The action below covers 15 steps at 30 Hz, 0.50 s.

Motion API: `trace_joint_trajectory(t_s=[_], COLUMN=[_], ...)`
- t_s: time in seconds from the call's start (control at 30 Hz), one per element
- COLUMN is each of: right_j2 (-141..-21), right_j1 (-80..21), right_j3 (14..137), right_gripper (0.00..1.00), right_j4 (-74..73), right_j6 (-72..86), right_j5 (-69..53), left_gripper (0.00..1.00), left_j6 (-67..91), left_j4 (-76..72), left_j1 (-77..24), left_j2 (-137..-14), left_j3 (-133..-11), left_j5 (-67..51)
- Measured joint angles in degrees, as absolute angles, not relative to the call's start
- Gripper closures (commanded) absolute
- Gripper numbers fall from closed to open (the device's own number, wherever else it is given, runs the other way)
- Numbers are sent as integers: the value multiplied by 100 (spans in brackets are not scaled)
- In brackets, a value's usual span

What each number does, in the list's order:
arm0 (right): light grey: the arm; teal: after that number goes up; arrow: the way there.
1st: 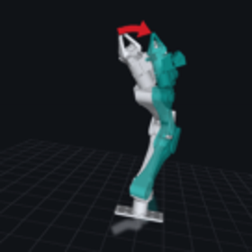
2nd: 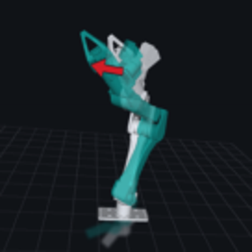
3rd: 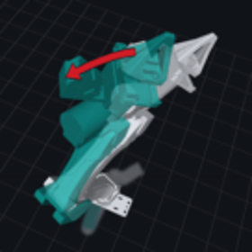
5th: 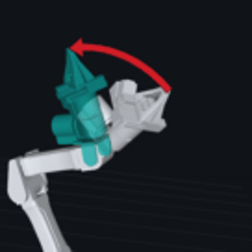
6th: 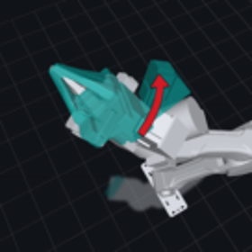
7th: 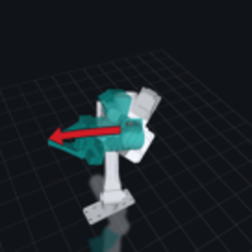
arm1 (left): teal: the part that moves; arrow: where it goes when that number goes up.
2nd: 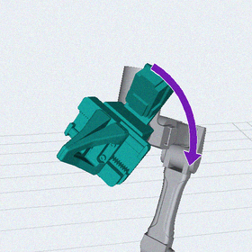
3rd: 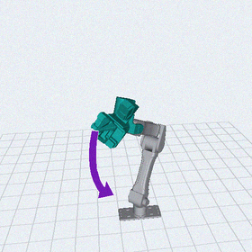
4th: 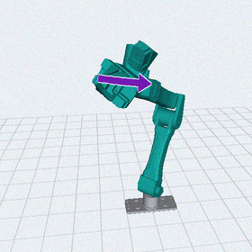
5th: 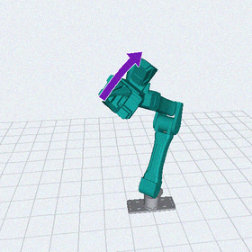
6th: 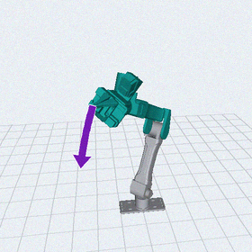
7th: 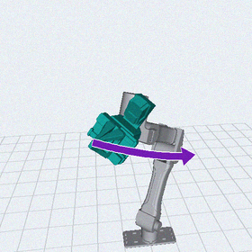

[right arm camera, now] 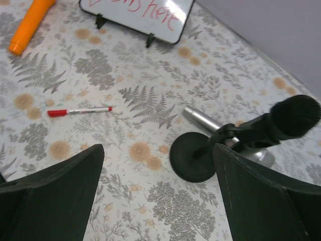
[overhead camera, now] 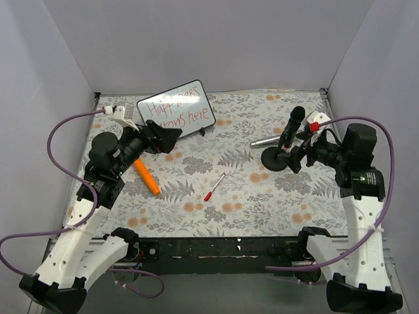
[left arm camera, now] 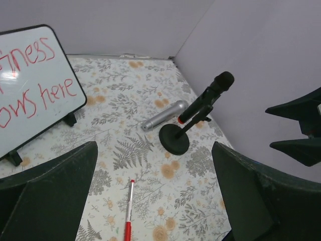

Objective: Write a sentence on the whiteboard
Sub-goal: Reset both arms

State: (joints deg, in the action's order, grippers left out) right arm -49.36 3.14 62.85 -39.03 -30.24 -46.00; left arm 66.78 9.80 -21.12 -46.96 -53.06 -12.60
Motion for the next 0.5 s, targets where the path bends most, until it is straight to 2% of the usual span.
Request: trace_joint_trajectory(t_s=[0.1,0.27,0.5], right_j2=[-4475,-4086,-4165], right_j1=[320,499,718], right_j3=[6298,6289,6289], right_gripper=[2,2,2], right_j4=[-3564,-3127,-2978], right_j6=[-2248,-1063,-344], right_j5=[-3916,-2998,-2530], left_gripper=[2,2,2], left_j6=[6556,6543,6541], left_j4=[1164,1612,2034], left_j1=[-2121,-2121,-2121], left_j2=[-4587,-4171,-3686], left_j3=[-5614,-5334,-5221], left_j5=[-1382,-1529,-1498])
